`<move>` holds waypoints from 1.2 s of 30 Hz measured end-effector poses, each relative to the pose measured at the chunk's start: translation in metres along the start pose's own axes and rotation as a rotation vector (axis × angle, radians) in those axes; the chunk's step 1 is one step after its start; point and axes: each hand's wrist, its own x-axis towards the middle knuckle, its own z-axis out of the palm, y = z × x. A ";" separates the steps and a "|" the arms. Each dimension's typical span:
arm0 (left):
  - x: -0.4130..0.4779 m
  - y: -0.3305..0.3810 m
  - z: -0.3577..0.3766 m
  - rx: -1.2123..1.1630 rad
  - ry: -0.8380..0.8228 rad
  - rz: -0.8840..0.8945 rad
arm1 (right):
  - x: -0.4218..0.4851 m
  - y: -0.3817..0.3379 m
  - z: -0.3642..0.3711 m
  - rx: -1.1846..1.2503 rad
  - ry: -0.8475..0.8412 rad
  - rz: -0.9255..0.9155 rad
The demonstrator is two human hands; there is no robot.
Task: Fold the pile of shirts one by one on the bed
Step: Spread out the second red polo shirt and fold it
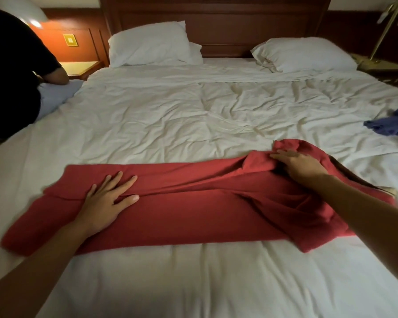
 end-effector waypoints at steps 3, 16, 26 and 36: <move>0.002 -0.003 -0.001 -0.021 0.026 0.009 | 0.001 0.001 -0.012 0.033 0.161 -0.077; -0.003 0.006 -0.004 -0.005 0.021 -0.010 | -0.079 0.034 -0.034 0.061 0.055 -0.447; 0.005 0.001 -0.006 -0.106 0.005 -0.063 | -0.053 0.018 -0.038 0.407 -0.186 -0.010; 0.005 0.001 0.001 -0.056 0.072 -0.058 | -0.017 -0.007 -0.052 0.672 0.003 -0.197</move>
